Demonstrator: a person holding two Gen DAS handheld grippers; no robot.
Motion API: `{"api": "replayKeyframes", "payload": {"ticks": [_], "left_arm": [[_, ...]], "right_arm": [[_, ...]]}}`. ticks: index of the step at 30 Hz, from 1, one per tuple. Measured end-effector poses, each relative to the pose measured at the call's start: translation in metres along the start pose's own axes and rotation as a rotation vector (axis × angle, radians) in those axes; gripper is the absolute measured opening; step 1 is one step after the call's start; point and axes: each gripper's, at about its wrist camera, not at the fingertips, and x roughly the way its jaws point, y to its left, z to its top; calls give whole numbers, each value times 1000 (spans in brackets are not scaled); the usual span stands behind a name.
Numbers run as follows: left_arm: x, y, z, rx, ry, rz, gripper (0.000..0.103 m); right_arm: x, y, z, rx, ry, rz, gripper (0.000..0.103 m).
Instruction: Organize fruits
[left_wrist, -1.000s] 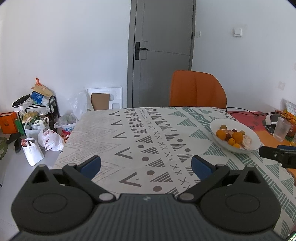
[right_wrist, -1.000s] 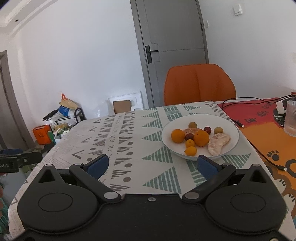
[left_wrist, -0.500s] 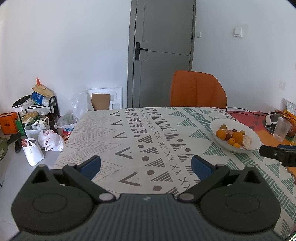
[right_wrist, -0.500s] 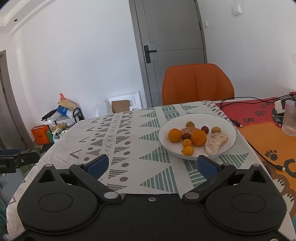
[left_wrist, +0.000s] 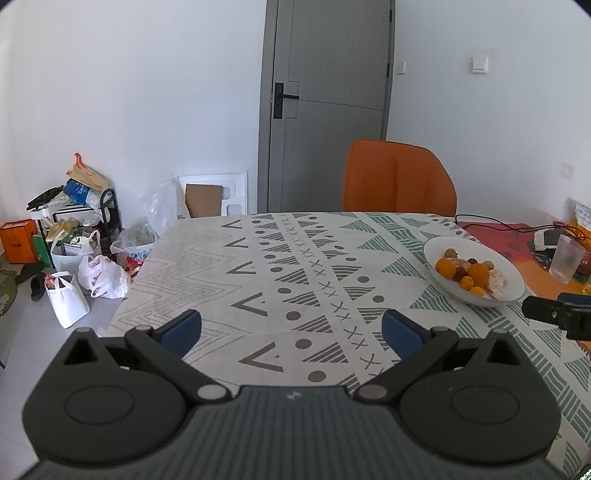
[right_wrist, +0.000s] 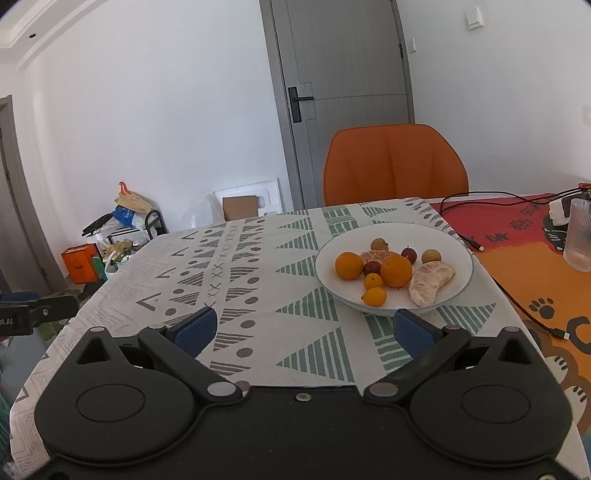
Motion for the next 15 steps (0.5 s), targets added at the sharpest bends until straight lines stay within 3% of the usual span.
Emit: {"api": "replayKeyframes", "payload": {"ticks": [15], "left_arm": [[-5, 1, 3, 5, -11, 7, 103]], "right_arm": [[-3, 0, 1, 0, -3, 7, 103]]}}
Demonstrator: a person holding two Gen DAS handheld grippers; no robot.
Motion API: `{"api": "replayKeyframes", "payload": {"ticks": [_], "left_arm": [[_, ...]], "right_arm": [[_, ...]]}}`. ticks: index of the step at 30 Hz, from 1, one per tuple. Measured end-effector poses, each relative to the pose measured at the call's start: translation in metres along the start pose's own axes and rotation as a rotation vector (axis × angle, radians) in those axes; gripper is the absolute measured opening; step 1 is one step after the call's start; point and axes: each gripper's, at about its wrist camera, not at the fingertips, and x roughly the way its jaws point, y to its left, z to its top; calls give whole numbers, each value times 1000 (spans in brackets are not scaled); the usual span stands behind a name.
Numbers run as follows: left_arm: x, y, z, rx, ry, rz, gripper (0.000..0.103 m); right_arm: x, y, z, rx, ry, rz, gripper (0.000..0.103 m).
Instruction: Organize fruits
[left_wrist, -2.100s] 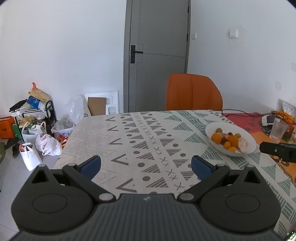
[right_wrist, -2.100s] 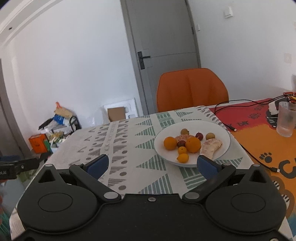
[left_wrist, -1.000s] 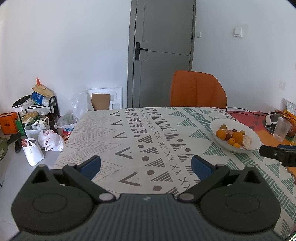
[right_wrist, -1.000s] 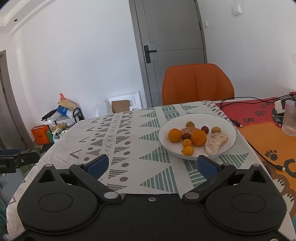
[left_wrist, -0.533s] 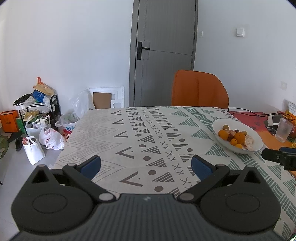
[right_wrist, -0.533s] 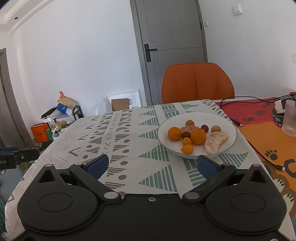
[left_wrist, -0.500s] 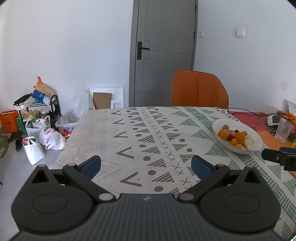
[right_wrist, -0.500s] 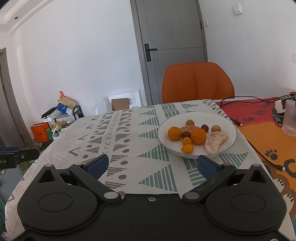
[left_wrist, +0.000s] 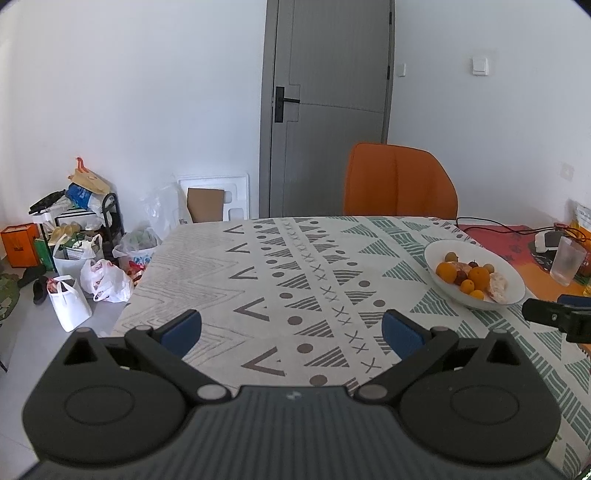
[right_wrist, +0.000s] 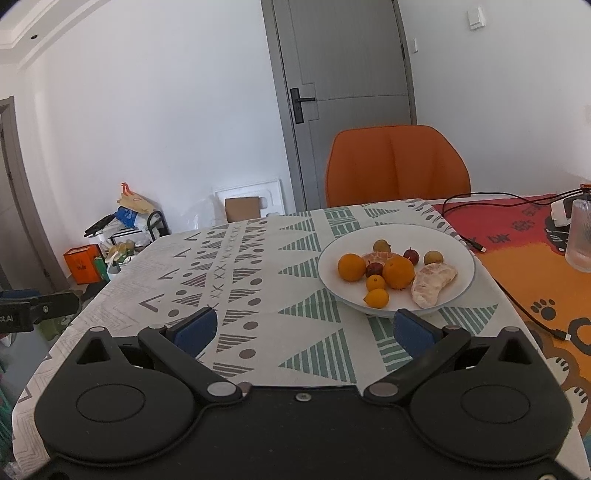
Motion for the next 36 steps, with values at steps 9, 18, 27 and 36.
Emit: {"api": "replayKeyframes", "payload": {"ticks": [9, 18, 27, 36], "left_arm": [[-2, 3, 2, -2, -4, 4, 103], [-2, 3, 3, -1, -3, 11, 103], [0, 3, 4, -3, 5, 6, 103], [1, 4, 3, -5, 3, 6, 103]], "right_arm": [[1, -1, 1, 1, 1, 1, 103], [2, 0, 0, -4, 11, 4, 103], [4, 2, -2, -3, 21, 3, 103], [5, 3, -2, -10, 24, -2, 103]]}}
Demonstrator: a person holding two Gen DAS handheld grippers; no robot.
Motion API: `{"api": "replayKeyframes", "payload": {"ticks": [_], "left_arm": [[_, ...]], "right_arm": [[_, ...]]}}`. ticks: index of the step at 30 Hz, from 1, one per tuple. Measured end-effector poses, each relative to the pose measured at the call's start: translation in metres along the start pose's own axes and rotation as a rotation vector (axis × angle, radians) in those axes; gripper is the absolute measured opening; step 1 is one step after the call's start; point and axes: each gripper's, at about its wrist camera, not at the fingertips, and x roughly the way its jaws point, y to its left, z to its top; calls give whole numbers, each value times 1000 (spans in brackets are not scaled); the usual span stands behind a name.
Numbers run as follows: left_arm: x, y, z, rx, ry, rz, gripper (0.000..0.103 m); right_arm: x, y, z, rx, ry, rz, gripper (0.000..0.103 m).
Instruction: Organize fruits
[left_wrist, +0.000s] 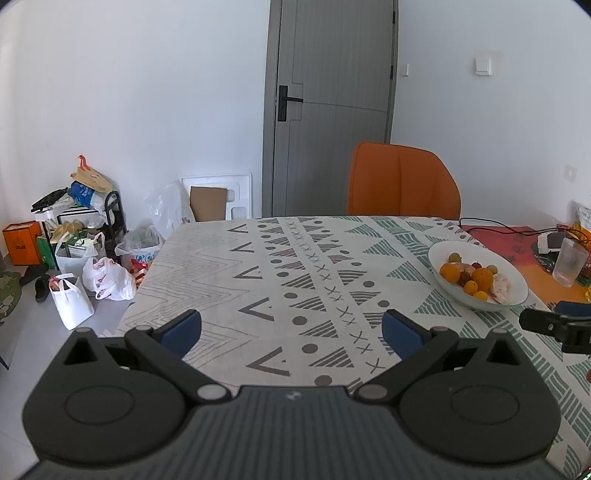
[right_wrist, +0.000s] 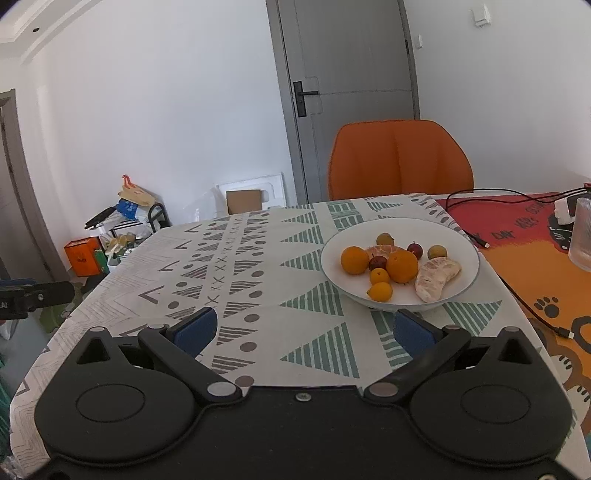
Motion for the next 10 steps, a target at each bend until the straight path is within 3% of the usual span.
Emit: {"api": "replayKeyframes", "payload": {"ticks": [10], "left_arm": [[2, -5, -2, 17, -4, -12, 103]], "right_arm": [[4, -4, -2, 5, 7, -6, 103]]}}
